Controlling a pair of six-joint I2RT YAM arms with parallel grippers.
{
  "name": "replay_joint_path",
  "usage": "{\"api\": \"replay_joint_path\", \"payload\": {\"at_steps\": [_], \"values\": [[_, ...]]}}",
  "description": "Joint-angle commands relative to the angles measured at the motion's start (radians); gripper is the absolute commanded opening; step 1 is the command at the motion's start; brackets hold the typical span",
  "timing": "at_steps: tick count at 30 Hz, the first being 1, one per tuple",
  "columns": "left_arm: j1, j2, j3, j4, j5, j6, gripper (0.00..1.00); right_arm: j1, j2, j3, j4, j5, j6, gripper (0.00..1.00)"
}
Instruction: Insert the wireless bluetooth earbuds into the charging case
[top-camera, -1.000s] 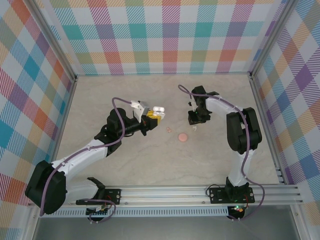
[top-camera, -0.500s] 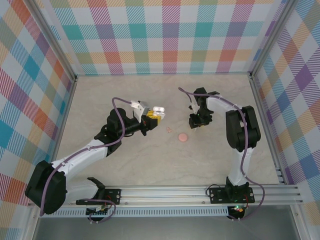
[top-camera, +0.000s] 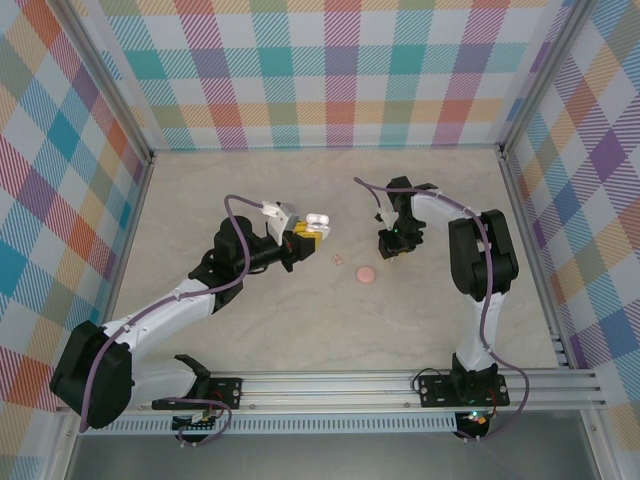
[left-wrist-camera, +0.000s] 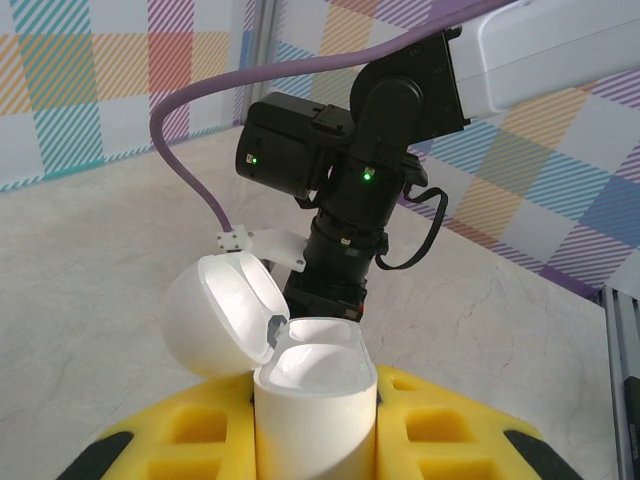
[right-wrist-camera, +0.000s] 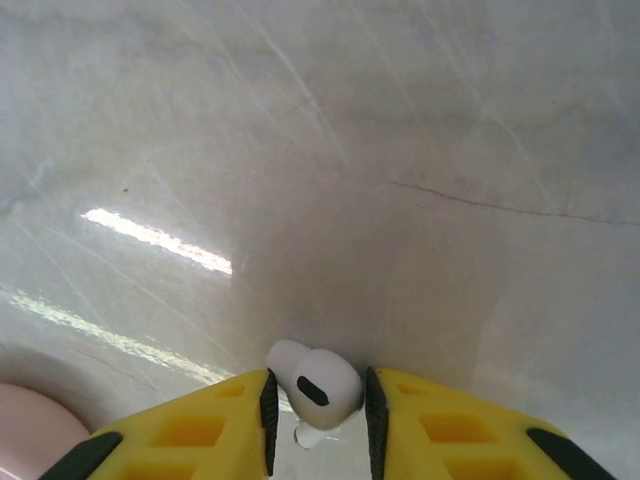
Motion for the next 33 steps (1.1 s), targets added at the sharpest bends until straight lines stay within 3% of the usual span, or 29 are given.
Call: {"api": "replay_joint_path", "payload": {"at_steps": [1, 10, 25, 33], "values": [[0.006, 0.001, 0.035, 0.003, 0.007, -0.001, 0.00, 0.001, 0.019, -0.008, 0.020, -0.005, -0.009, 0.28], [0.006, 0.048, 0.034, -0.011, 0.023, -0.024, 0.00, -0.001, -0.094, -0.094, 0.123, -0.003, 0.068, 0.17], [0.006, 0.164, 0.036, 0.035, 0.039, -0.076, 0.00, 0.002, -0.472, -0.295, 0.343, -0.202, 0.101, 0.14], [0.006, 0.181, 0.044, 0.012, 0.016, -0.077, 0.00, 0.002, -0.411, -0.276, 0.248, -0.124, 0.107, 0.16]]}}
